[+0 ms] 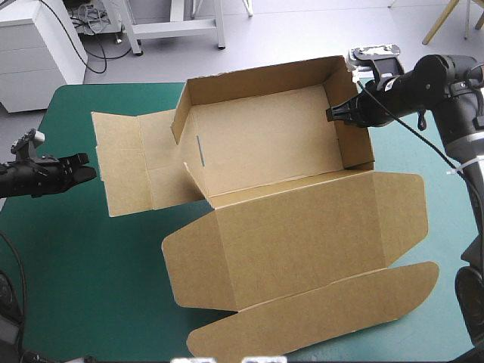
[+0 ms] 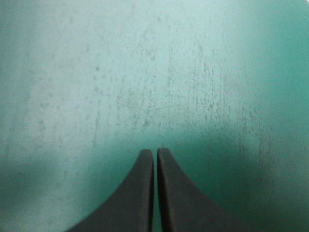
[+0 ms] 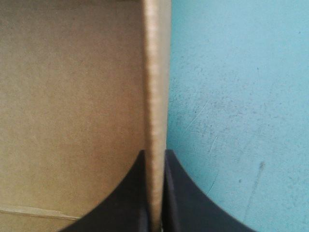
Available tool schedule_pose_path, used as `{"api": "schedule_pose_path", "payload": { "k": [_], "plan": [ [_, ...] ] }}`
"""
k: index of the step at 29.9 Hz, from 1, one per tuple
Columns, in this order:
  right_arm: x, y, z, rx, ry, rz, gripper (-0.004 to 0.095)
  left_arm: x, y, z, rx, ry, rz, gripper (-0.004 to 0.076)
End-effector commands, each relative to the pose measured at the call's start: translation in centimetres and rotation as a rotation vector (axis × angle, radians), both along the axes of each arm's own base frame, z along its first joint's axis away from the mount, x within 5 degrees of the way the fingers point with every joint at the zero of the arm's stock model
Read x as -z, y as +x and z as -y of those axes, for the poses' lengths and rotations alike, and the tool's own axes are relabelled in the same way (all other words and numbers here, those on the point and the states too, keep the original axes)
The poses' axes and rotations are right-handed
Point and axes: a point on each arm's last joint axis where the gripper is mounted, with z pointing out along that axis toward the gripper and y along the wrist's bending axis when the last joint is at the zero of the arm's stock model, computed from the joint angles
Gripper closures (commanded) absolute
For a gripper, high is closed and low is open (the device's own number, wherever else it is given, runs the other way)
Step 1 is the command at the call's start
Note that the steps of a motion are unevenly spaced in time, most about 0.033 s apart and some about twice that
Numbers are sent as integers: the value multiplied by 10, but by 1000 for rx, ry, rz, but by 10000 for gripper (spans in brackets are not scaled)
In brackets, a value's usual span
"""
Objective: Fold the box
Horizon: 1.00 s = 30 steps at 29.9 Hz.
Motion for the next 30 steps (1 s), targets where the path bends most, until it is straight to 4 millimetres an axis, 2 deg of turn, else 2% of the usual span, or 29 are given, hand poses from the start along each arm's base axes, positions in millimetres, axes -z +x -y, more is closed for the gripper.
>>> {"api": "schedule_pose_path", "payload": {
  "k": [1, 7, 11, 20, 25, 30],
  "plan": [
    [-29, -14, 2, 8, 56, 121, 926, -26, -2, 6, 10, -24, 111, 645],
    [-30, -13, 3, 44, 74, 130, 926, -31, -1, 11, 45, -86, 162, 381],
    [-32, -11, 2, 45, 95, 158, 926, -40, 0, 18, 125, -143, 260, 281],
    [-34, -11, -3, 26, 160, 156, 926, -42, -1, 25, 201, -133, 296, 265],
    [-39, -10, -8, -7, 209, 199, 926, -42, 3, 49, 322, -111, 330, 265],
    [-38, -11, -8, -13, 200, 187, 926, -43, 9, 70, 361, -105, 362, 265]
  ]
}}
